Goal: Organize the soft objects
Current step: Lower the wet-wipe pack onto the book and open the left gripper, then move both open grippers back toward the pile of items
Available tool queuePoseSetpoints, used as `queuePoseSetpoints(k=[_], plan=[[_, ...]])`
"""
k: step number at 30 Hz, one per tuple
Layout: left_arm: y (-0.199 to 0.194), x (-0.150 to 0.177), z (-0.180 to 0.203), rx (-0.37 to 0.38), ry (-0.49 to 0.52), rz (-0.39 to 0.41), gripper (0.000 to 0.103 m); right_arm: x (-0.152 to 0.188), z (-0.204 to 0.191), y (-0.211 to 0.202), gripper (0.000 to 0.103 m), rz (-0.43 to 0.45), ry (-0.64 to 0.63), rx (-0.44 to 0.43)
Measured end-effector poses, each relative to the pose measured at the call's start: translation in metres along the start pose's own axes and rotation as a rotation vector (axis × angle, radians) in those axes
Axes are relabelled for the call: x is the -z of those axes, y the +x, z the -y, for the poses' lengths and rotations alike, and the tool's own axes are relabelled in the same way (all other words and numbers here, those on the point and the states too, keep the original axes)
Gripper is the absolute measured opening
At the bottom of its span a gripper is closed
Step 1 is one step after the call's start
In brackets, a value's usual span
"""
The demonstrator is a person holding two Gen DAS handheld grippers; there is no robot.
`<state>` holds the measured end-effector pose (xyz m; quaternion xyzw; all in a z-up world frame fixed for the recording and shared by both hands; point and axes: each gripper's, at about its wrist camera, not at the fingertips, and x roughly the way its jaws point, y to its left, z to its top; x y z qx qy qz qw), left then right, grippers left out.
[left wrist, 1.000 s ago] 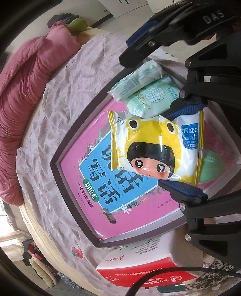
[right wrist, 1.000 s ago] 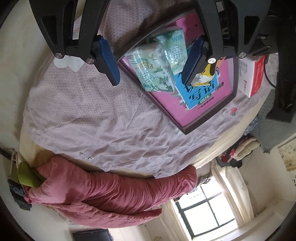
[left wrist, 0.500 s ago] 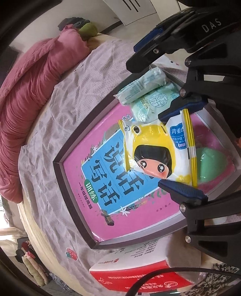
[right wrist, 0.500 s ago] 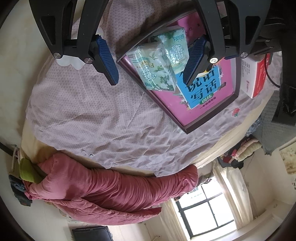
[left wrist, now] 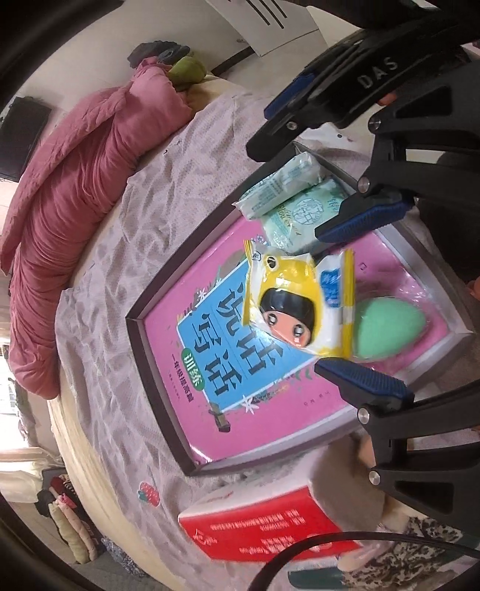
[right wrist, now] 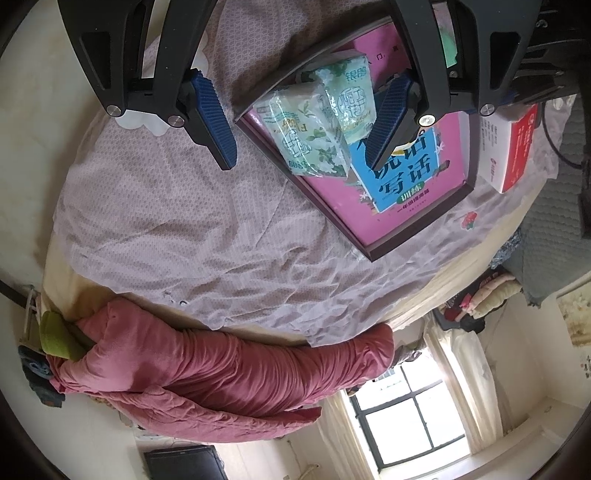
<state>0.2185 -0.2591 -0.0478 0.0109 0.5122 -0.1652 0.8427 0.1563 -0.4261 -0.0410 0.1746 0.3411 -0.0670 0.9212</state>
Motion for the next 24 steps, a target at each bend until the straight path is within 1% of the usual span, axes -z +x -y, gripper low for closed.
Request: queuePoseSetpoints(k=[3, 14, 24], plan=[[-0.008, 0.005, -0.001, -0.012, 0.006, 0.015, 0.064, 0.000, -0.002, -0.002, 0.073, 0.010, -0.011, 0.003], [-0.042, 0.015, -0.002, -0.009, 0.009, 0.071, 0.064, 0.001, -0.013, -0.011, 0.074, 0.047, -0.060, 0.037], [-0.068, 0.025, -0.013, -0.004, -0.016, 0.106, 0.064, 0.003, -0.027, -0.018, 0.074, 0.071, -0.129, 0.061]])
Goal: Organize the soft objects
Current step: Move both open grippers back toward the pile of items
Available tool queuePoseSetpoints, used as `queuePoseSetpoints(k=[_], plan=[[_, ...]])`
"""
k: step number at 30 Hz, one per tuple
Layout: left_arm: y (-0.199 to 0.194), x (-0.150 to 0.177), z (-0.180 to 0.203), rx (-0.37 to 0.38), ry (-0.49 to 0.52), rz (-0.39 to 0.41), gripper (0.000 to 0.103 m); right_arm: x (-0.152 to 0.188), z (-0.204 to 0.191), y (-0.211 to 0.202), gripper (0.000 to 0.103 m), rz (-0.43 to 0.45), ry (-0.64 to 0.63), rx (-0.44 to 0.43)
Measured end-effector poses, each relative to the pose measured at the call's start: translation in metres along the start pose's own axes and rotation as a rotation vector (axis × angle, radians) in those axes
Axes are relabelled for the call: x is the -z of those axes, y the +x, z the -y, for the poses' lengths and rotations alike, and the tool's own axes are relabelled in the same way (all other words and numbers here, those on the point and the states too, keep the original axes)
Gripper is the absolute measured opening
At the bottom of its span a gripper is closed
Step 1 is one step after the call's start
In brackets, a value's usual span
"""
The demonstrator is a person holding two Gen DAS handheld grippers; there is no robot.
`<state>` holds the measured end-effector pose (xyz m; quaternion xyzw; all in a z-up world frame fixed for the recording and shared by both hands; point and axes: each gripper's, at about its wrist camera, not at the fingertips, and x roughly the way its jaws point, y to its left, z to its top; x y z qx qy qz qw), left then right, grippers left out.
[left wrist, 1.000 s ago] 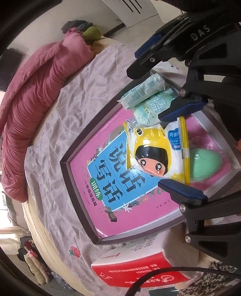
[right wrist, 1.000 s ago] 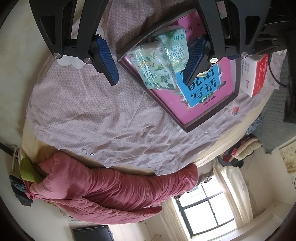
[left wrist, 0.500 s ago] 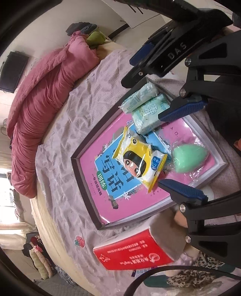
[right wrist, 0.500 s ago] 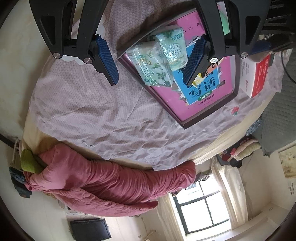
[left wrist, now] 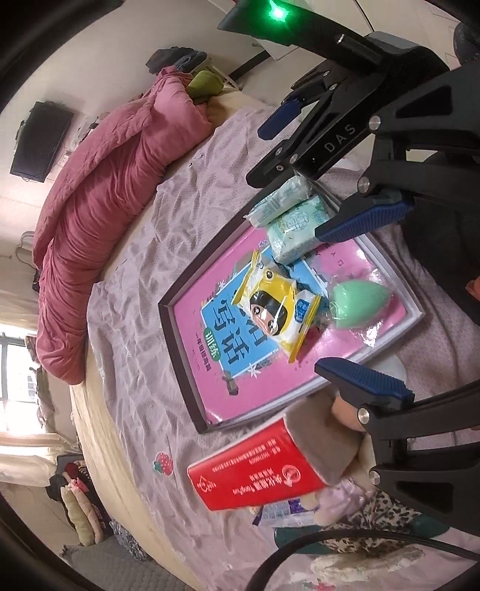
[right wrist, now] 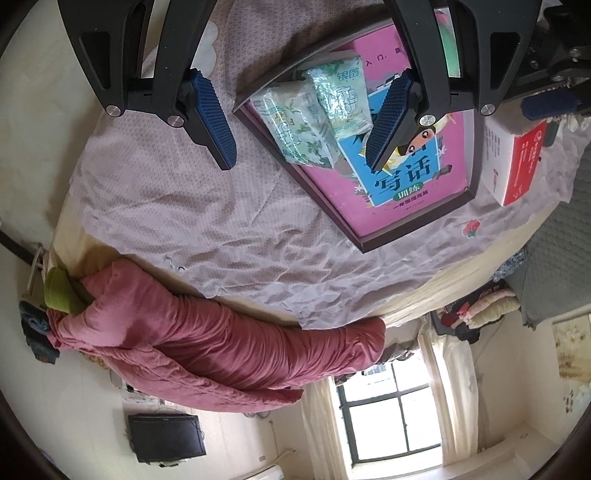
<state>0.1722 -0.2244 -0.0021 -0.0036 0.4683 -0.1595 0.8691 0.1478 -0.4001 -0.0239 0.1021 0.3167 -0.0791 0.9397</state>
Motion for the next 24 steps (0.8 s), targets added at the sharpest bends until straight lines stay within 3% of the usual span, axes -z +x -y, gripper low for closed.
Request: queuePoseSetpoints(k=[8, 24], plan=[[-0.020, 0.007, -0.013, -0.002, -0.029, 0.023, 0.064, 0.000, -0.017, -0.022, 0.074, 0.058, -0.059, 0.006], [-0.073, 0.038, -0.063, -0.040, -0.112, 0.078, 0.064, 0.010, -0.085, -0.055, 0.074, 0.046, -0.160, -0.163]])
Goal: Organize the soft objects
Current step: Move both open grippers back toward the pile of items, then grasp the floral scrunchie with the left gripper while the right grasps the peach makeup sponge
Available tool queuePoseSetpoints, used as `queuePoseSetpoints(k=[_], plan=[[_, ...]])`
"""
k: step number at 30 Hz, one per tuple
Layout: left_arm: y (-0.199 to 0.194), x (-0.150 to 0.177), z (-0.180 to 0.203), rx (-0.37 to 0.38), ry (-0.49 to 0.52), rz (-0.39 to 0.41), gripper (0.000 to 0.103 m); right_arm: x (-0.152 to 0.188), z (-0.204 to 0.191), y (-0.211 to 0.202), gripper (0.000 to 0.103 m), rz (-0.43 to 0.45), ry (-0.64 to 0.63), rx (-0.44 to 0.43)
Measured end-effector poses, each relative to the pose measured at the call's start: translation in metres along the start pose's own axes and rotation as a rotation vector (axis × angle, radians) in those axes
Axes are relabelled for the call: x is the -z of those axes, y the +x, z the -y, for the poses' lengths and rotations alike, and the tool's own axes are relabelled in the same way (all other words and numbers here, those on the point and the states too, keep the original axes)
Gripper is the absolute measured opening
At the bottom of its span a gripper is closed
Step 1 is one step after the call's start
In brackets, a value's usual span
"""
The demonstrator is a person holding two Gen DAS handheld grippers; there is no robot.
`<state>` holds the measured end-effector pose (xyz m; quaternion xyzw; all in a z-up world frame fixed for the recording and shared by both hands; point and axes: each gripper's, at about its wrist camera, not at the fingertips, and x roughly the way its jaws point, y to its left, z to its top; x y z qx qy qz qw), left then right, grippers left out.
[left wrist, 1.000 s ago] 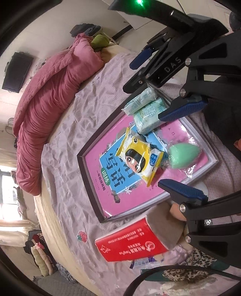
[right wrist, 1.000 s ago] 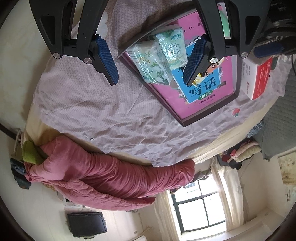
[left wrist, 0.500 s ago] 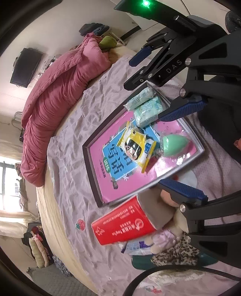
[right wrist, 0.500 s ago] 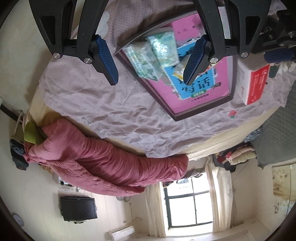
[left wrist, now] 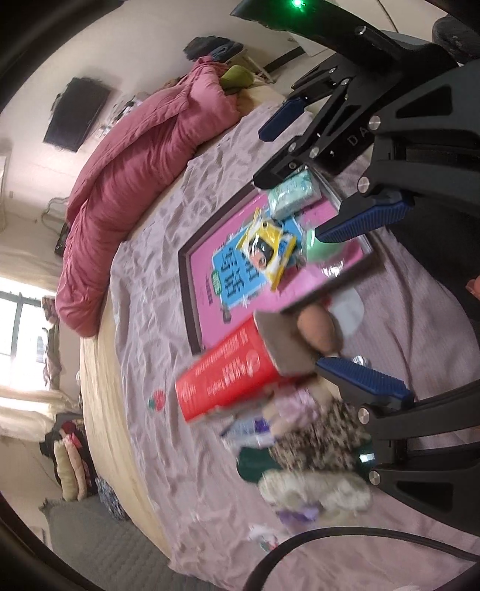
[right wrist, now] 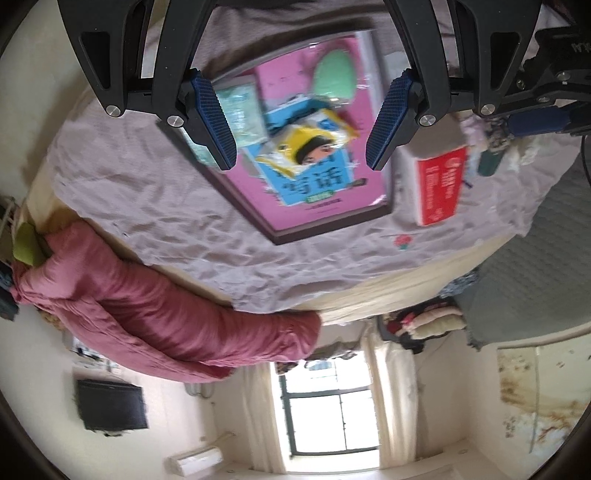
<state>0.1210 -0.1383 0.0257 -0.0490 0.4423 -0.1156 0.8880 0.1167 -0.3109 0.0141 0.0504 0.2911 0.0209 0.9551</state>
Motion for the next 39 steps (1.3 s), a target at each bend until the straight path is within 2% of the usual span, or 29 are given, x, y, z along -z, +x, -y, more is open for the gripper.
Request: queuePoseSetpoints(k=[11, 16, 20, 25, 31, 39], plan=[[-0.049, 0.026, -0.084, -0.089, -0.130, 0.052, 0.064, 0.000, -0.050, -0.019, 0.074, -0.016, -0.061, -0.102], [-0.058, 0.041, -0.127, -0.124, -0.209, 0.055, 0.064, 0.006, -0.072, -0.016, 0.074, -0.069, -0.083, -0.146], [-0.056, 0.049, -0.155, -0.100, -0.300, 0.053, 0.064, 0.011, -0.085, -0.009, 0.074, -0.096, -0.111, -0.161], [-0.048, 0.054, -0.170, -0.098, -0.345, 0.059, 0.064, 0.023, -0.104, 0.003, 0.074, -0.131, -0.168, -0.172], [-0.031, 0.047, -0.172, -0.049, -0.354, 0.056, 0.064, 0.033, -0.113, 0.021, 0.074, -0.165, -0.197, -0.176], [0.000, 0.026, -0.173, -0.066, -0.346, 0.040, 0.064, 0.041, -0.117, 0.048, 0.074, -0.206, -0.220, -0.183]])
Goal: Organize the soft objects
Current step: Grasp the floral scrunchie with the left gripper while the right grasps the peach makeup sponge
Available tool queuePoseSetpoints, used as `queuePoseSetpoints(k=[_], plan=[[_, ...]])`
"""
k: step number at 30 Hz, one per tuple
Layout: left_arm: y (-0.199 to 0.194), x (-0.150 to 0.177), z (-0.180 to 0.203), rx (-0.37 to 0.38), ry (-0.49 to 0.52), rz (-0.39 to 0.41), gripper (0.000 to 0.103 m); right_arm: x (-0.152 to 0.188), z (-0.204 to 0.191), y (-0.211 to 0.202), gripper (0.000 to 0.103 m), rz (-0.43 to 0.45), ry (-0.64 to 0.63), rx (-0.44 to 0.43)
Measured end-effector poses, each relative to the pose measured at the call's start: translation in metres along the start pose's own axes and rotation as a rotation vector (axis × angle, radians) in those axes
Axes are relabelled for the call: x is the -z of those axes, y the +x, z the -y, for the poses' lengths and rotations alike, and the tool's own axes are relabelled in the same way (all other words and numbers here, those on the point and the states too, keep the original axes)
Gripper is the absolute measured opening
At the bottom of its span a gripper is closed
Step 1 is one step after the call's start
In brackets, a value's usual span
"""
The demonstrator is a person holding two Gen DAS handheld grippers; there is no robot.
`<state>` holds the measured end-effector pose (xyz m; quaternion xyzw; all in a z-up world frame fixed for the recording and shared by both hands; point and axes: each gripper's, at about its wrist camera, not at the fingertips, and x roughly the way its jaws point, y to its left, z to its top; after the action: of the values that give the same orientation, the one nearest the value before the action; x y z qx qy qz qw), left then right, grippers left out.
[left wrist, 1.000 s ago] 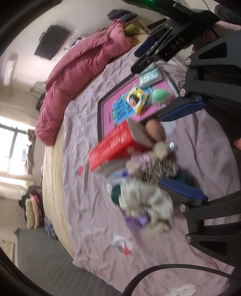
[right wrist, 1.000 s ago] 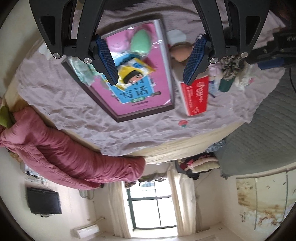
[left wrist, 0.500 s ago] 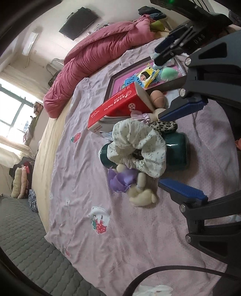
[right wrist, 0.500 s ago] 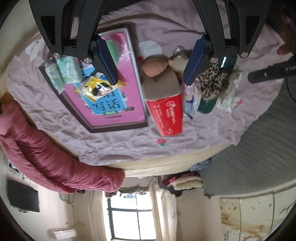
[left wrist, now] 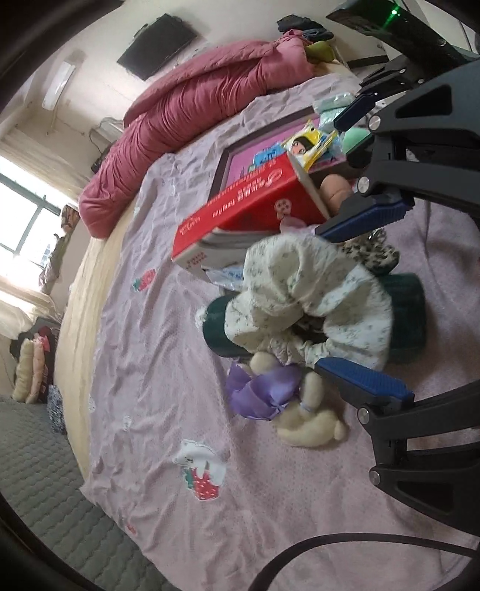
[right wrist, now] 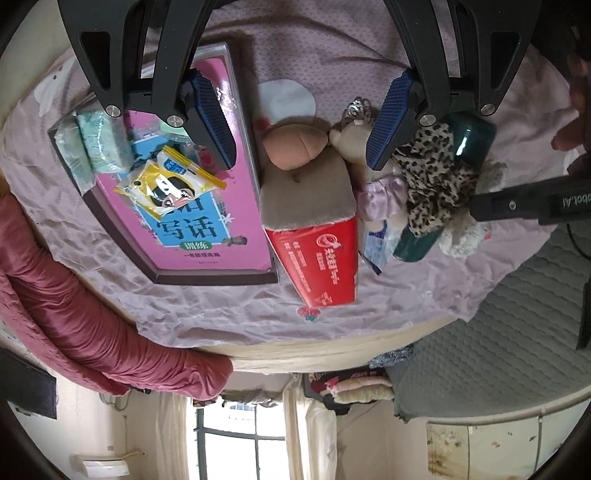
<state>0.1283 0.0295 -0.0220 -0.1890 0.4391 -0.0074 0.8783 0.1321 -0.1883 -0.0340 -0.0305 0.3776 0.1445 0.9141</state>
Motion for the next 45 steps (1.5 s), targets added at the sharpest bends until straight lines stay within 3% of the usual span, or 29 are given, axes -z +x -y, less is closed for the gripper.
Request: queuePoseSetpoints(k=[2, 7, 10, 13, 20, 22, 27, 29, 36, 39, 45], plan=[[0.008, -0.002, -0.003, -0.002, -0.015, -0.014, 0.062, 0.001, 0.001, 0.006, 0.074, -0.015, 0.003, -0.004], [0.016, -0.003, -0.018, 0.052, -0.057, -0.009, 0.043, 0.003, 0.005, 0.026, 0.074, -0.063, -0.005, -0.001], [0.017, -0.004, -0.023, 0.090, -0.068, -0.006, 0.025, 0.002, 0.003, 0.039, 0.074, -0.086, -0.036, 0.006], [0.017, -0.006, -0.027, 0.121, -0.075, -0.004, 0.020, 0.003, 0.000, 0.050, 0.074, -0.109, -0.067, 0.020], [0.017, -0.005, -0.027, 0.146, -0.051, -0.001, 0.019, 0.005, -0.004, 0.067, 0.073, -0.128, -0.131, 0.066], [0.017, -0.005, -0.026, 0.150, -0.047, -0.002, 0.018, 0.006, -0.004, 0.073, 0.065, -0.148, -0.135, 0.059], [0.019, -0.004, -0.025, 0.150, -0.046, -0.006, 0.018, 0.007, 0.001, 0.076, 0.058, -0.147, -0.119, 0.057], [0.018, -0.003, -0.026, 0.149, -0.047, -0.004, 0.017, 0.006, 0.008, 0.074, 0.051, -0.137, -0.082, 0.043], [0.013, -0.001, -0.025, 0.139, -0.041, 0.005, 0.016, 0.002, 0.021, 0.065, 0.044, -0.104, -0.015, -0.003], [0.010, 0.000, -0.026, 0.134, -0.040, 0.011, 0.016, 0.000, 0.032, 0.059, 0.029, -0.089, 0.044, -0.013], [0.008, 0.002, -0.027, 0.130, -0.046, 0.008, 0.016, 0.000, 0.035, 0.054, 0.033, -0.077, 0.065, -0.051]])
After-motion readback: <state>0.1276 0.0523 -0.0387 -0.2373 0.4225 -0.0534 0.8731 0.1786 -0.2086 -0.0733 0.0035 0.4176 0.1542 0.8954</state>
